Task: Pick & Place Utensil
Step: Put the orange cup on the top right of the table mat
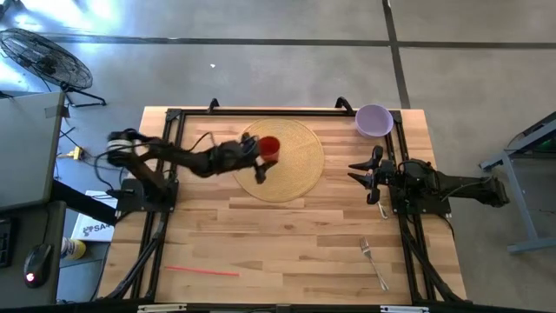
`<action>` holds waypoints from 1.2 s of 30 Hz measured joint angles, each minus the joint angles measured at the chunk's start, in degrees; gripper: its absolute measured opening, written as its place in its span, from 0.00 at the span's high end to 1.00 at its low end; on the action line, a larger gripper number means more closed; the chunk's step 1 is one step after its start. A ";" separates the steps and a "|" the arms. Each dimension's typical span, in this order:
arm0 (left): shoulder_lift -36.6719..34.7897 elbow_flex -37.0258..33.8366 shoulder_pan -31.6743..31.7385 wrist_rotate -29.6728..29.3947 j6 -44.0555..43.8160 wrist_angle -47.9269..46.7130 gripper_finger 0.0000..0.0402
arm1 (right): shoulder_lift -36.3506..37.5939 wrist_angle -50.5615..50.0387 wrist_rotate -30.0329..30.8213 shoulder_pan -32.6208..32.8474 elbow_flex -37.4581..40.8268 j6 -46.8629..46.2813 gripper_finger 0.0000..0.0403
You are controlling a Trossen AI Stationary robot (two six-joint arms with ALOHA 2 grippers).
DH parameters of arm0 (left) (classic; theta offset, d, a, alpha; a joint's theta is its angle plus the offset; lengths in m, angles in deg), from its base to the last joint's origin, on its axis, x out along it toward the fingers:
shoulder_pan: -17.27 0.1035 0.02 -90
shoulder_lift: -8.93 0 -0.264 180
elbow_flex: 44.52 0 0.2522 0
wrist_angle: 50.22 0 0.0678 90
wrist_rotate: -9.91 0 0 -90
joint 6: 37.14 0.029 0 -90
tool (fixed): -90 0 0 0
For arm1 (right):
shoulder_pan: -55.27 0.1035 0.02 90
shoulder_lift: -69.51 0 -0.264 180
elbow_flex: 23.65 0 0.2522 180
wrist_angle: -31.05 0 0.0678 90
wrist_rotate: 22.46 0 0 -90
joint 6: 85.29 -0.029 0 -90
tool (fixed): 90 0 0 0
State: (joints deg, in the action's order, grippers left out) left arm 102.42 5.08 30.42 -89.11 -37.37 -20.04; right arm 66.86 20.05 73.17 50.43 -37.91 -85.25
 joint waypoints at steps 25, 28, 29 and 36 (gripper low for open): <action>21.31 32.63 23.14 28.25 5.58 -23.69 0.26 | 0.00 0.00 0.21 -0.02 0.00 0.00 0.71; 21.27 32.75 23.38 30.78 3.81 -23.58 0.26 | 0.00 0.02 0.21 0.00 0.00 0.00 0.71; 21.27 32.90 23.29 29.47 2.86 -24.33 0.26 | 0.00 0.02 0.20 -0.01 0.00 0.00 0.71; 21.27 32.93 20.32 21.38 4.24 -34.46 0.26 | 0.00 0.02 0.22 -0.02 -0.01 0.00 0.71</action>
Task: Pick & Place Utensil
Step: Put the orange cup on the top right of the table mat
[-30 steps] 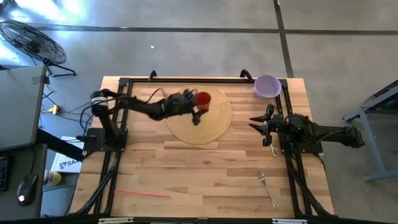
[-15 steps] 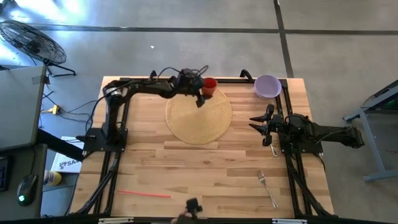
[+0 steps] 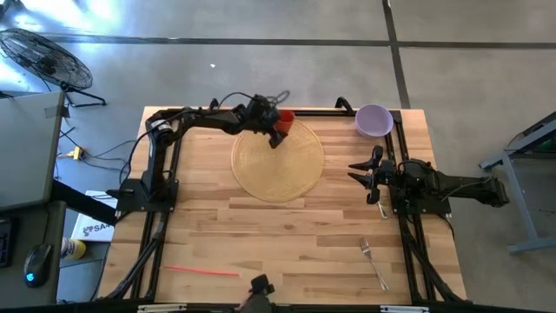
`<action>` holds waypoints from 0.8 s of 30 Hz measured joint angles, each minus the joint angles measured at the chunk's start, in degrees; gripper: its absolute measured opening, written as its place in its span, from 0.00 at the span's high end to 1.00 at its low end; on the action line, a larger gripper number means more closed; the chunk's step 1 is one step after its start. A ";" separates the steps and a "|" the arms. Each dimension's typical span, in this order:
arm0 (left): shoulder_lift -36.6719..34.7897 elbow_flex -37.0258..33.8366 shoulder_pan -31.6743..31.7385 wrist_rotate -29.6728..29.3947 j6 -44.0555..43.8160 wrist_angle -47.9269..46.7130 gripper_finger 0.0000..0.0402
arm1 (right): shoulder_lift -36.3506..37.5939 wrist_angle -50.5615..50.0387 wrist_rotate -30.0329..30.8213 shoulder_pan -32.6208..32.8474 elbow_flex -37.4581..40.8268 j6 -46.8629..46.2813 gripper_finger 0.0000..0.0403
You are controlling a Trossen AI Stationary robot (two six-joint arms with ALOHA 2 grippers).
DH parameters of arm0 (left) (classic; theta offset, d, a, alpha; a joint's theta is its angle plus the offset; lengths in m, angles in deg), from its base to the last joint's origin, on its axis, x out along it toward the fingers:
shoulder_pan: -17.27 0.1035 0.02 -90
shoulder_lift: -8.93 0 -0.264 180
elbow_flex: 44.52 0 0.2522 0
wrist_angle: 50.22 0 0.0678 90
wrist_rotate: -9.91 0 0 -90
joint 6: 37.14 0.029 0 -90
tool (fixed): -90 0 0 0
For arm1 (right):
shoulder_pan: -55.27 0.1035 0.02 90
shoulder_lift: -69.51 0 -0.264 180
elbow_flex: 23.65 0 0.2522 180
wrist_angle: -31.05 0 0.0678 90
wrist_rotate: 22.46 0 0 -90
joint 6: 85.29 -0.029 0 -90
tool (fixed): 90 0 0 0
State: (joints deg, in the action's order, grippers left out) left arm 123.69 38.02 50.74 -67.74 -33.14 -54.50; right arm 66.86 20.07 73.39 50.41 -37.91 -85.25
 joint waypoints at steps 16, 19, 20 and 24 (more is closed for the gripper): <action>-0.10 -6.87 -4.62 -6.53 -5.80 11.49 0.26 | 0.00 0.00 -0.02 0.00 0.01 0.00 0.71; -0.17 -6.95 -4.65 -6.57 -5.79 10.99 0.23 | 0.00 0.00 -0.02 0.01 0.00 0.00 0.71; -0.17 -6.95 -4.71 -6.57 -5.81 10.83 0.21 | 0.00 0.00 -0.02 0.01 0.00 0.00 0.71; -0.17 -7.19 -5.19 -6.56 -5.76 9.50 0.11 | 0.00 0.00 -0.02 0.02 0.01 0.00 0.71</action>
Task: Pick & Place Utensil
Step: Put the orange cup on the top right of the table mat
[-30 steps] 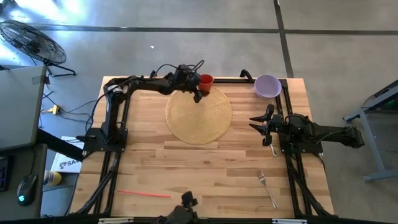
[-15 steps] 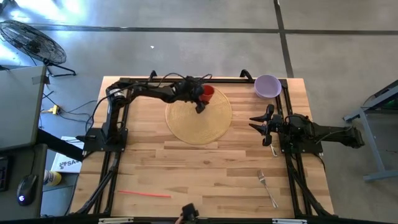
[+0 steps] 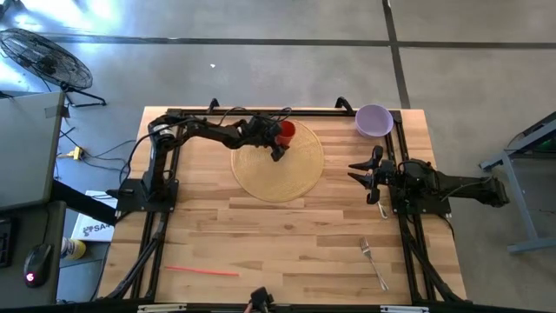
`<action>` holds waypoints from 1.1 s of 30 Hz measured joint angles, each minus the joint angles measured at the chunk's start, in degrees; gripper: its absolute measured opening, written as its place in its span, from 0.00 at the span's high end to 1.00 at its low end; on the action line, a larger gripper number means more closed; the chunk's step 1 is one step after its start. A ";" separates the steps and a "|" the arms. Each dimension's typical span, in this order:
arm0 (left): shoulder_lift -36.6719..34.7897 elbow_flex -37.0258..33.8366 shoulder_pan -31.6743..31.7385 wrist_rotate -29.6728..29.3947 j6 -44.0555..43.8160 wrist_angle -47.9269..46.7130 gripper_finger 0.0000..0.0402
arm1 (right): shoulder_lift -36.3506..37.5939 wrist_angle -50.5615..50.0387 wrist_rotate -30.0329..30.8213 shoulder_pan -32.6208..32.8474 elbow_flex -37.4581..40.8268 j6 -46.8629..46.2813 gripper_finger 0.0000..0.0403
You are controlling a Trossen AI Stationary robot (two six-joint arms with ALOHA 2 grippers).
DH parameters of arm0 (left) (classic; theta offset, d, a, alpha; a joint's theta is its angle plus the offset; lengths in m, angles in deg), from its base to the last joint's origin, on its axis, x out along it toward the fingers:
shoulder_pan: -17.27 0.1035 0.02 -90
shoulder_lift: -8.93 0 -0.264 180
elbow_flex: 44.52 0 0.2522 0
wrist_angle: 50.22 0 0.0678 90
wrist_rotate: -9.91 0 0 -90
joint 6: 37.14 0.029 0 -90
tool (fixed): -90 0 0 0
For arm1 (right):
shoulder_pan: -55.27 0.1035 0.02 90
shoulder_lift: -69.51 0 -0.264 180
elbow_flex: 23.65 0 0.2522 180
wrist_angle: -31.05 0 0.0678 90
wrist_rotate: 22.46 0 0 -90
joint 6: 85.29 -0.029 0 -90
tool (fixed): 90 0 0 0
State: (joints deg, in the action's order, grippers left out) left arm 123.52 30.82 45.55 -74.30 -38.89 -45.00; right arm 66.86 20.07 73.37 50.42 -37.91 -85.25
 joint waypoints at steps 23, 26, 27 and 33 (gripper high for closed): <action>-4.00 0.07 -1.30 -4.44 1.88 -14.53 0.06 | 0.00 -0.07 -0.24 0.01 0.00 -7.09 0.71; -5.01 0.04 -1.80 -5.12 1.63 -15.96 0.06 | 0.00 -0.04 -0.22 0.01 -0.01 -5.39 0.71; -5.68 -0.29 -1.80 -5.18 1.45 -16.04 0.06 | 0.00 -0.04 -0.22 0.01 -0.01 -4.64 0.71; -11.47 -5.88 -2.96 -5.62 0.15 -15.84 0.06 | 0.00 -0.02 -0.18 0.01 0.00 1.02 0.71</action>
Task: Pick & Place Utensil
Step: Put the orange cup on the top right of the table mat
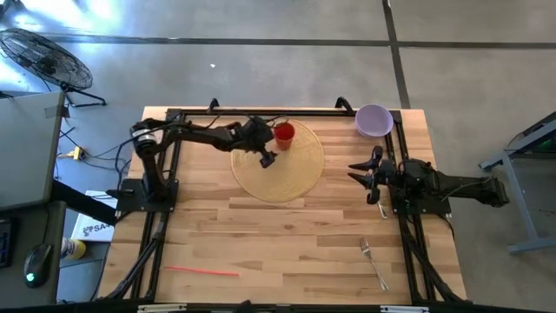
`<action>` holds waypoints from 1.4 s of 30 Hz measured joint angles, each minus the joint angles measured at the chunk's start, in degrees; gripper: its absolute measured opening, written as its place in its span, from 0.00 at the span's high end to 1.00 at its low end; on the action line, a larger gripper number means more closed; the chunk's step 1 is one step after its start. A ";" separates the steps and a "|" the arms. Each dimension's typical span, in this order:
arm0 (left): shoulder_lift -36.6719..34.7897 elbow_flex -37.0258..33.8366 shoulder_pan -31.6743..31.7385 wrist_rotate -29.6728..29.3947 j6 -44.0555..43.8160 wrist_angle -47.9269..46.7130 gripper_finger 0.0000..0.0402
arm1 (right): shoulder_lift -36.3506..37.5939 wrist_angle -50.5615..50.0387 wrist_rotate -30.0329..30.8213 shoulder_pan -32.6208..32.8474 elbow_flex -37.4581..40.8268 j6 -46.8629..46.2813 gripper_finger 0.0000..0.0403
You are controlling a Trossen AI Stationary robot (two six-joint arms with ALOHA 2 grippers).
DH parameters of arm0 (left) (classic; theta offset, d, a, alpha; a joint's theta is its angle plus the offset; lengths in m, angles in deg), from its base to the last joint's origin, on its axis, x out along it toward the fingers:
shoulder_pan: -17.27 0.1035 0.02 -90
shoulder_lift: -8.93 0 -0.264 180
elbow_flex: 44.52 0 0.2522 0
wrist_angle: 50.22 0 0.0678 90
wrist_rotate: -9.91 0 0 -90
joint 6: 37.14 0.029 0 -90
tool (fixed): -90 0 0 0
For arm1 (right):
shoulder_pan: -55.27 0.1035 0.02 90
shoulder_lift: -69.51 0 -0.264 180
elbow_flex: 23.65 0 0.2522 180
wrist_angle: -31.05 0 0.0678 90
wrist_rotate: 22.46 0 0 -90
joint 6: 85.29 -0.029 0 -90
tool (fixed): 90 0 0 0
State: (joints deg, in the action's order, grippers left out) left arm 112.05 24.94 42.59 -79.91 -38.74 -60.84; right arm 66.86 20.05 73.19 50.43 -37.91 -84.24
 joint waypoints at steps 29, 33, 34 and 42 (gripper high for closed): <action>-35.55 -25.83 -14.52 -2.30 -1.56 6.33 0.30 | -16.95 21.22 13.85 2.27 0.00 -11.27 0.63; -37.23 -25.83 -14.52 -2.29 -1.54 3.66 0.30 | -28.45 31.76 14.54 2.66 -0.03 -9.75 0.54; -37.48 -25.83 -14.54 -2.32 -1.57 3.24 0.30 | -31.20 33.81 15.01 2.64 -0.11 -9.62 0.52; -37.88 -25.83 -14.56 -2.89 -1.69 1.95 0.30 | -52.46 40.66 16.58 2.60 -7.08 -9.54 0.34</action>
State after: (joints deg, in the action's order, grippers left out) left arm 74.17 -0.89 28.03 -82.81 -40.43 -58.89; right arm 14.40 60.71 89.77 53.03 -44.98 -93.77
